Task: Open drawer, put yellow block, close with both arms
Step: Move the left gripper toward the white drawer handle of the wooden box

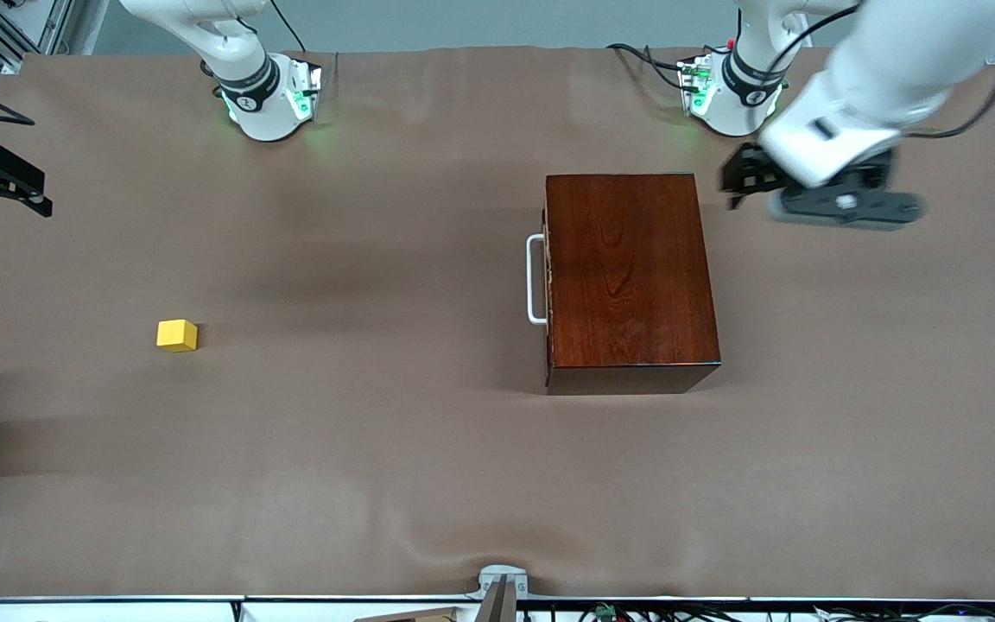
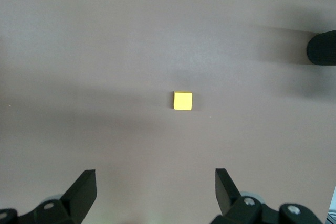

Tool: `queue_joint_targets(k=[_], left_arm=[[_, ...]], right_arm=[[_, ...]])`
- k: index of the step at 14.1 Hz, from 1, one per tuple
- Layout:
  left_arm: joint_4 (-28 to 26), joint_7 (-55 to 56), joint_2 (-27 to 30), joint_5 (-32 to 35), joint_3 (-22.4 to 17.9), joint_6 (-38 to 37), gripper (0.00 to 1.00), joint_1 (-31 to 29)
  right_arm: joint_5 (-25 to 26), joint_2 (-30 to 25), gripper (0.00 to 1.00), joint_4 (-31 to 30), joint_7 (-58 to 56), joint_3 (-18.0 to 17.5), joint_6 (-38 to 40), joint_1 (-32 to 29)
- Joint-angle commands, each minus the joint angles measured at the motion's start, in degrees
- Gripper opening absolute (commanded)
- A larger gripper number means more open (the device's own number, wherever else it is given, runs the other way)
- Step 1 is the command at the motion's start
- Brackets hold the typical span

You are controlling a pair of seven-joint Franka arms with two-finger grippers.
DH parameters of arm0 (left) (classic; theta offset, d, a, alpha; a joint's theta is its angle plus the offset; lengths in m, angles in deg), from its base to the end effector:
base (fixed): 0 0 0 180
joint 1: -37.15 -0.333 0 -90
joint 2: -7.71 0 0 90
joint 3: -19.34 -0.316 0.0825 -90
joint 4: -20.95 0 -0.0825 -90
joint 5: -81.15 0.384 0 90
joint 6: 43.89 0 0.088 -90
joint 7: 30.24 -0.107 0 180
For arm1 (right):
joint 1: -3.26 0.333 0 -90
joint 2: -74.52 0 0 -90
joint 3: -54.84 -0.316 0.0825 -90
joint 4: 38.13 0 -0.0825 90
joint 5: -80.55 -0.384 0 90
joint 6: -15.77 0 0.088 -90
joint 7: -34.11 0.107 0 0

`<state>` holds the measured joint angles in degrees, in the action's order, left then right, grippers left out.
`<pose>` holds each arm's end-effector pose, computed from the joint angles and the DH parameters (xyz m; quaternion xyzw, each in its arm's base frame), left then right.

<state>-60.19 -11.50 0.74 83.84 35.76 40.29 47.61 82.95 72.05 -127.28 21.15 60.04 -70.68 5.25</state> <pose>0.5251 -0.2477 0.6216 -0.9971 0.0689 0.0269 0.0181 0.5338 -0.0358 0.6495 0.9963 0.0838 -0.0047 0.0185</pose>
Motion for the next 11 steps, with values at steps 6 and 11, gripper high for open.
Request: queue_joint_targets(k=[6,11], left_arm=[[10.9,21.0,-17.2,5.8,-1.6,6.0,1.0,18.7],[13.5,28.2,-24.1,6.5,-11.1,9.6,1.0,32.2]], right_arm=[[1.0,0.0,1.0,0.3,0.4,-0.2,0.4,-0.3],[1.0,0.1,1.0,0.3,0.5,-0.2,0.3,-0.4]])
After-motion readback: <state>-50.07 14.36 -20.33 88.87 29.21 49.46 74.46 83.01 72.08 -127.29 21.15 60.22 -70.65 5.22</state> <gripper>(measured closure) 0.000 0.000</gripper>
